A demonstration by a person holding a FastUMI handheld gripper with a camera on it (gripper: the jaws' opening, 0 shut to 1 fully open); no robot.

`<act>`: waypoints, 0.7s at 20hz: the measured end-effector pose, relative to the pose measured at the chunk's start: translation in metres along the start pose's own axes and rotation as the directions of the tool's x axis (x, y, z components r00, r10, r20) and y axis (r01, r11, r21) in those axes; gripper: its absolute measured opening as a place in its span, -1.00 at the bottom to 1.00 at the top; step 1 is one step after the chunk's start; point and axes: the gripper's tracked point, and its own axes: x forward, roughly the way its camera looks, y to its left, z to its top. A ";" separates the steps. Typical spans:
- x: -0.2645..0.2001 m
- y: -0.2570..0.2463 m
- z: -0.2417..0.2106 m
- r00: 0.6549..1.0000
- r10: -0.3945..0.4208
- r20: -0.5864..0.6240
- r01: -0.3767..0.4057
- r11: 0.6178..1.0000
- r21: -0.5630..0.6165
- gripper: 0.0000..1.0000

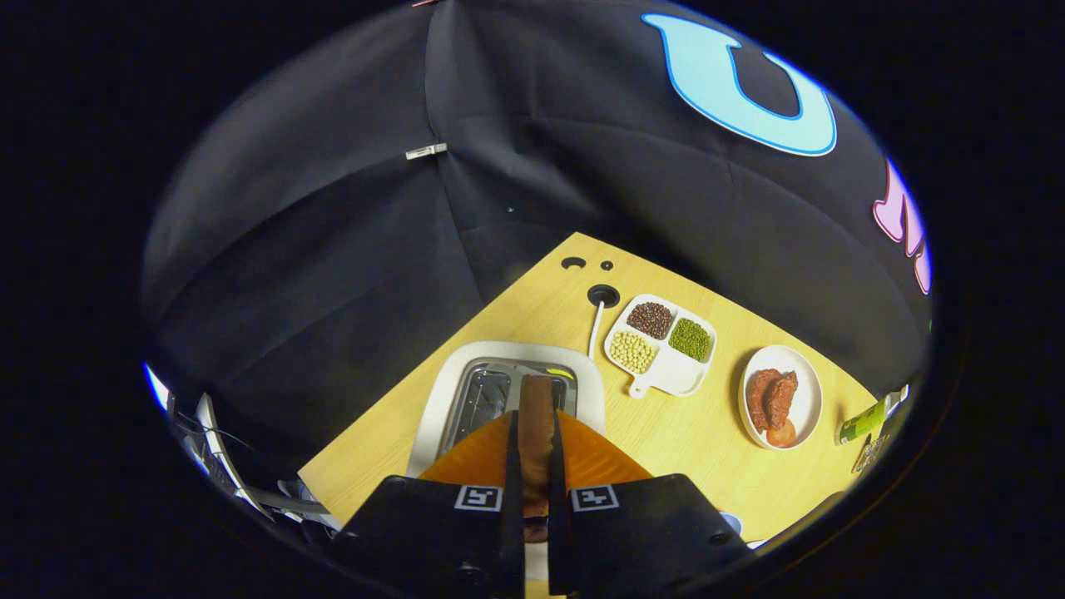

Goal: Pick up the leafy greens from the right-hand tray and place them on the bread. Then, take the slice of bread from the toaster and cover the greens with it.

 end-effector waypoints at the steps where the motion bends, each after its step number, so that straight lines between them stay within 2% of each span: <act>1: -0.008 0.001 0.004 1.000 0.016 0.013 -0.016 1.000 0.007 -0.69; 8: -0.082 -0.011 0.036 0.986 0.093 0.136 -0.099 0.994 0.044 -0.69; 14: -0.152 -0.059 0.039 0.972 0.068 0.227 -0.089 0.992 0.084 -0.70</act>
